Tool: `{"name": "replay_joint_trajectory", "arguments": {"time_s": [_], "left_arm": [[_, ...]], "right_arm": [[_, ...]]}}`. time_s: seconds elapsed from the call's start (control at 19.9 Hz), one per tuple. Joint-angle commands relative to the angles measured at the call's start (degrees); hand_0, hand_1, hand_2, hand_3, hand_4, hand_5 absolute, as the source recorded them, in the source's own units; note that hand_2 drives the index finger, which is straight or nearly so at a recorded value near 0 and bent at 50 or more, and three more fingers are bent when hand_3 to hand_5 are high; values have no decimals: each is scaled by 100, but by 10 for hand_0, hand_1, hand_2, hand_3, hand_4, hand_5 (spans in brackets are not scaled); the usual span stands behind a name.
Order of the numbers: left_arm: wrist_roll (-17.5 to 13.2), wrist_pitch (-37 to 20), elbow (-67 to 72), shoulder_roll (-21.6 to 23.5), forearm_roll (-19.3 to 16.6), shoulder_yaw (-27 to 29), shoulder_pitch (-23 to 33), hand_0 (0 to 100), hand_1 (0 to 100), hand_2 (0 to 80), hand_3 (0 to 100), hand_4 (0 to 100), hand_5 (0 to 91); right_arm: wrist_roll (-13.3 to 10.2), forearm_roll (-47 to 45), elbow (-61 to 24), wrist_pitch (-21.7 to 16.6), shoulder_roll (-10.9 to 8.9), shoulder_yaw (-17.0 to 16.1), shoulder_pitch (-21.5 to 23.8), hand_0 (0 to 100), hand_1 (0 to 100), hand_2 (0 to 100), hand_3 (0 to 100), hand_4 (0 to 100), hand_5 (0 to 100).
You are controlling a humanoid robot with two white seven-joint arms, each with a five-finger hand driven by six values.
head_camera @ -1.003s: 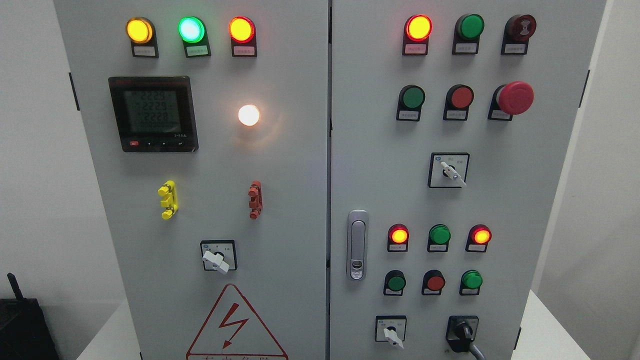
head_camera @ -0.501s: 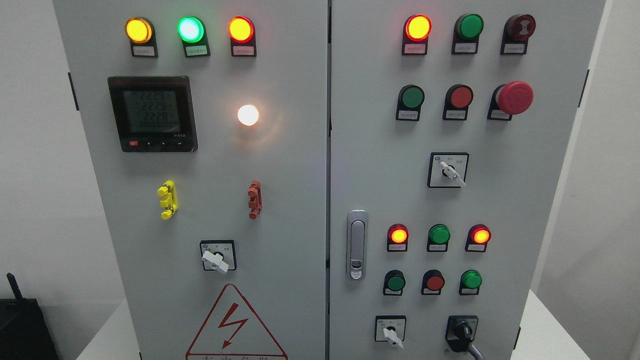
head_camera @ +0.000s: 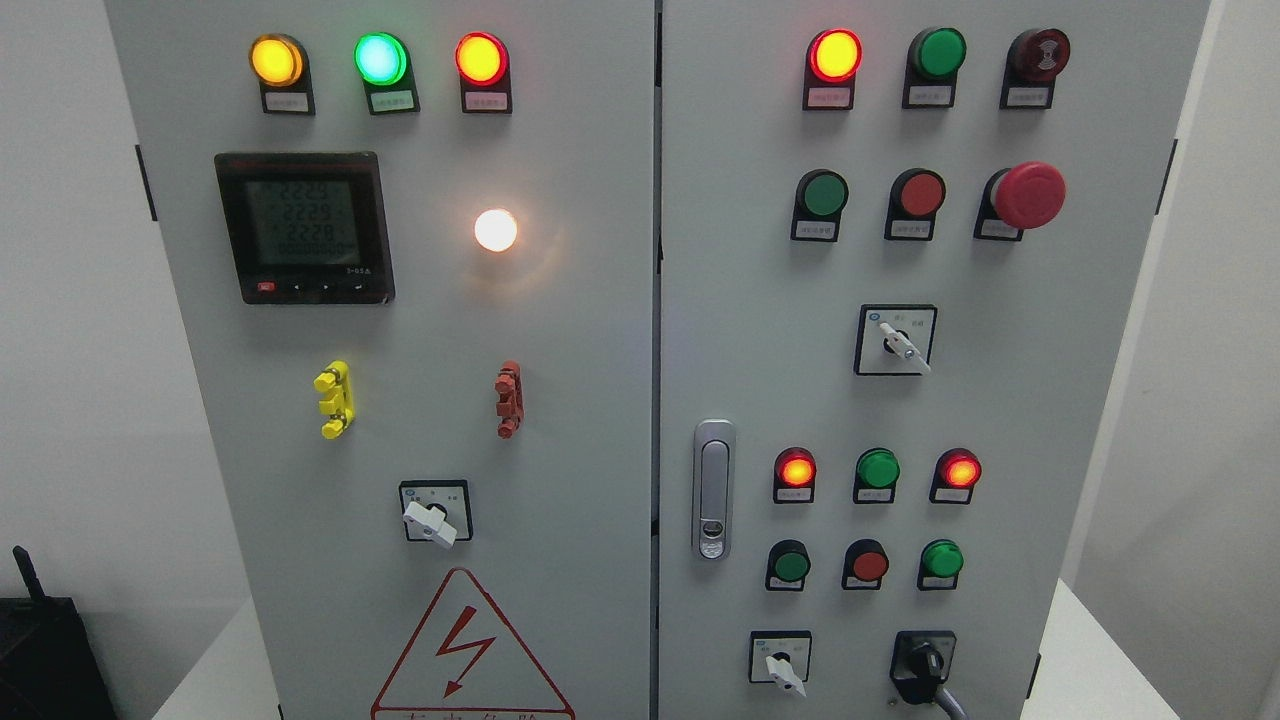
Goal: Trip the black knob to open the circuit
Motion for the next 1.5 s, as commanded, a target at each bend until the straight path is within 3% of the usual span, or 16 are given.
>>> {"name": "replay_joint_trajectory", "arguments": {"time_s": [0.0, 1.45], "left_arm": [[1, -2, -143, 0, 0, 0, 0, 120, 389, 0, 0, 0, 0], [1, -2, -143, 0, 0, 0, 0, 120, 389, 0, 0, 0, 0]], "right_arm": [[5, 0, -4, -6, 50, 133, -14, 0, 0, 77, 1000, 1000, 999], [48, -9, 31, -6, 77, 204, -14, 0, 0, 80, 1000, 1000, 999]]}}
